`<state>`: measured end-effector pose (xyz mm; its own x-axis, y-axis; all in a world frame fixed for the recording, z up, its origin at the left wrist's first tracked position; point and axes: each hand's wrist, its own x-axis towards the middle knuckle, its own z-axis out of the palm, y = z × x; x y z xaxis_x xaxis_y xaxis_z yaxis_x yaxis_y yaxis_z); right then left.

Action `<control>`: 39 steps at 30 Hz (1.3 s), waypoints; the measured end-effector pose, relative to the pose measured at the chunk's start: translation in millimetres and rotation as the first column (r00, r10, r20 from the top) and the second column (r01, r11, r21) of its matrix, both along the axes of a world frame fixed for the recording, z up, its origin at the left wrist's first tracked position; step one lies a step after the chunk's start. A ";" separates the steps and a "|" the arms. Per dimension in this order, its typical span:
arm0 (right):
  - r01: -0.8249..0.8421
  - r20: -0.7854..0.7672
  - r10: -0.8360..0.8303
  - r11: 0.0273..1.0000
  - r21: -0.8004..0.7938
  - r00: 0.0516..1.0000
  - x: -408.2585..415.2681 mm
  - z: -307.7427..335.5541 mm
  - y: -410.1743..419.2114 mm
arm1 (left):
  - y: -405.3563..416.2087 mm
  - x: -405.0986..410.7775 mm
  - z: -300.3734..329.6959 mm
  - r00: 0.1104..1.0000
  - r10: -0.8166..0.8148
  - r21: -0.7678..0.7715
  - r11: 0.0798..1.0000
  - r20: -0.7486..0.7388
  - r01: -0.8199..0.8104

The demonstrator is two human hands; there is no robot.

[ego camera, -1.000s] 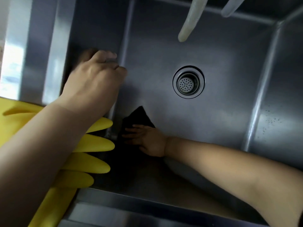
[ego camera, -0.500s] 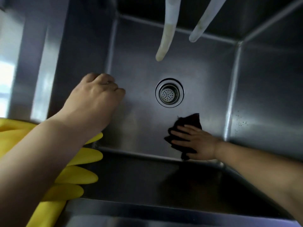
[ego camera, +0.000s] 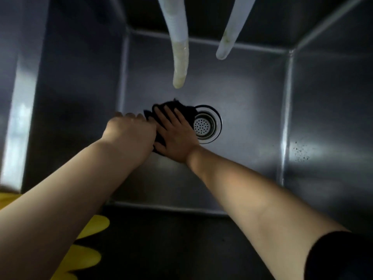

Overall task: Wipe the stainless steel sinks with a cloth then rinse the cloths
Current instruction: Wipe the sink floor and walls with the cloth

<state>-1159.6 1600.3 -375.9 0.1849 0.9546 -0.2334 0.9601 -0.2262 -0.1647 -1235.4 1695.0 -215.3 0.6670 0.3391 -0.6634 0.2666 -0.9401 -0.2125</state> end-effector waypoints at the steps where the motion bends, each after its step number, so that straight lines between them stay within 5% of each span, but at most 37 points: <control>1: 0.033 0.019 -0.033 0.999 0.003 0.999 10.3 0.3 10.1 | -0.9 1.6 -4.0 0.999 0.030 -0.022 0.999 -0.041 -0.031; 5: 0.189 0.095 -0.185 0.981 -0.032 0.978 60.1 -0.2 27.0 | -9.7 2.0 -22.3 0.987 0.015 -0.078 0.997 -0.160 -0.027; 16: 0.541 0.003 -0.541 0.841 0.016 0.841 80.8 11.2 -75.4 | -32.4 -2.0 -79.8 0.999 0.013 -0.233 0.972 -0.048 -0.024; 27: 0.520 -0.119 -0.506 0.840 0.155 0.854 24.9 12.0 -88.4 | -49.0 -9.2 -109.4 0.999 0.014 -0.171 0.985 -0.030 -0.019; 39: 0.404 -0.214 -0.384 0.913 0.055 0.898 30.5 15.0 -62.3 | -48.1 -10.3 -112.5 1.000 0.013 -0.170 0.985 -0.017 -0.016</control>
<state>-1129.1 1538.0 -360.8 0.5110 0.8324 -0.2144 0.7420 -0.5531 -0.3788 -1245.7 1646.8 -327.7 0.6519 0.2300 -0.7225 0.2783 -0.9590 -0.0541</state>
